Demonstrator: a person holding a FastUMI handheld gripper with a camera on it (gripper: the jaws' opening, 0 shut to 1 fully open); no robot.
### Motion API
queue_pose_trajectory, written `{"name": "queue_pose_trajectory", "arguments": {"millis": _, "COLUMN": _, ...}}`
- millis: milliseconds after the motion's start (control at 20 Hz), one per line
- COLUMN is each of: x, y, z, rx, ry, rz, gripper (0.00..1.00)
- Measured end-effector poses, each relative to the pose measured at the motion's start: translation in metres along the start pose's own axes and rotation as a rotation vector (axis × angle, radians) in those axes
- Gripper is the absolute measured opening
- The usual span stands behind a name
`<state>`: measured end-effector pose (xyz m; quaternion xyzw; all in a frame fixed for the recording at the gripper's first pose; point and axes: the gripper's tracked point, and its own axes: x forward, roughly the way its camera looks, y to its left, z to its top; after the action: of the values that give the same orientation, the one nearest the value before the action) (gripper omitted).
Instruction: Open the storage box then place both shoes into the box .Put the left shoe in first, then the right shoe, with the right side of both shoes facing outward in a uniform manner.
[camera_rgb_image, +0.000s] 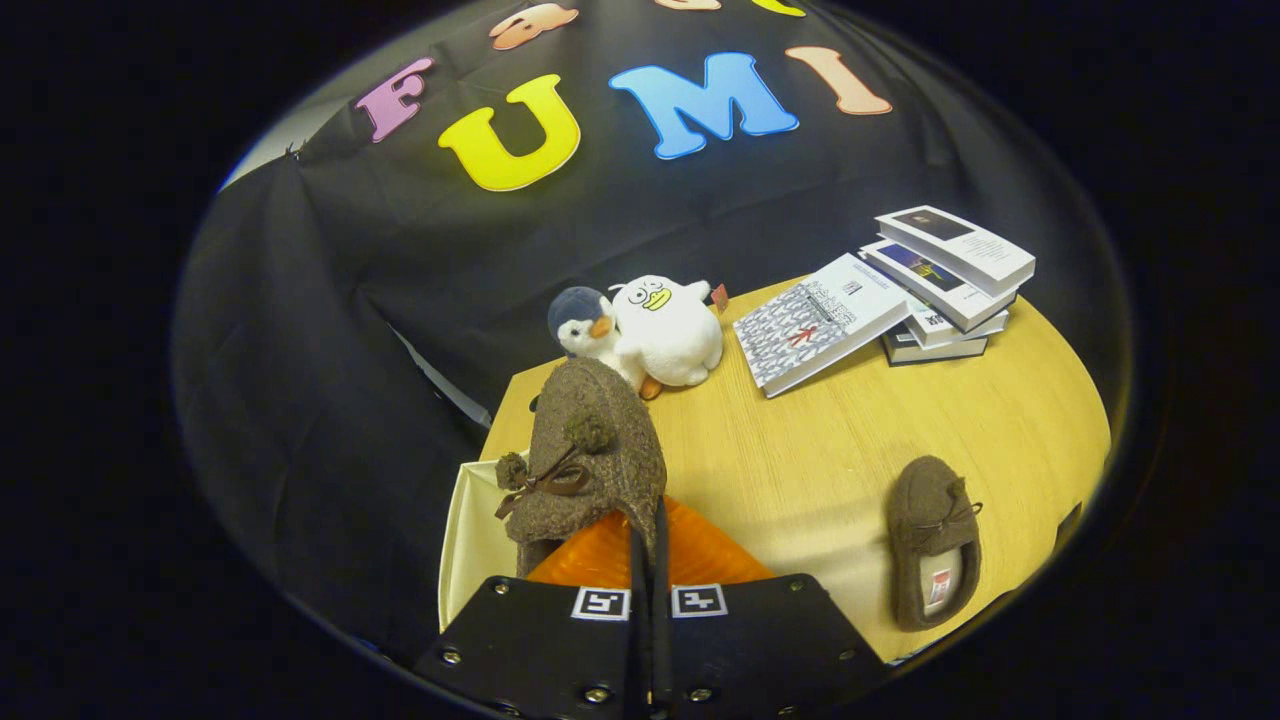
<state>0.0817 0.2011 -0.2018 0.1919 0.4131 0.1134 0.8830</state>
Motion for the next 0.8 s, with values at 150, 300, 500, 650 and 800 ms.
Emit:
{"name": "queue_pose_trajectory", "arguments": {"millis": 150, "x": 0.008, "y": 0.023, "z": -0.009, "rx": 0.002, "ry": 0.015, "rz": 0.021, "gripper": 0.01}}
{"name": "queue_pose_trajectory", "arguments": {"millis": 300, "x": 0.020, "y": 0.041, "z": -0.019, "rx": -0.005, "ry": 0.028, "rz": 0.031, "gripper": 0.01}}
{"name": "queue_pose_trajectory", "arguments": {"millis": 500, "x": 0.032, "y": 0.065, "z": -0.028, "rx": -0.004, "ry": 0.036, "rz": 0.048, "gripper": 0.01}}
{"name": "queue_pose_trajectory", "arguments": {"millis": 650, "x": 0.042, "y": 0.080, "z": -0.036, "rx": 0.000, "ry": 0.044, "rz": 0.054, "gripper": 0.01}}
{"name": "queue_pose_trajectory", "arguments": {"millis": 800, "x": 0.053, "y": 0.095, "z": -0.050, "rx": -0.008, "ry": 0.065, "rz": 0.055, "gripper": 0.01}}
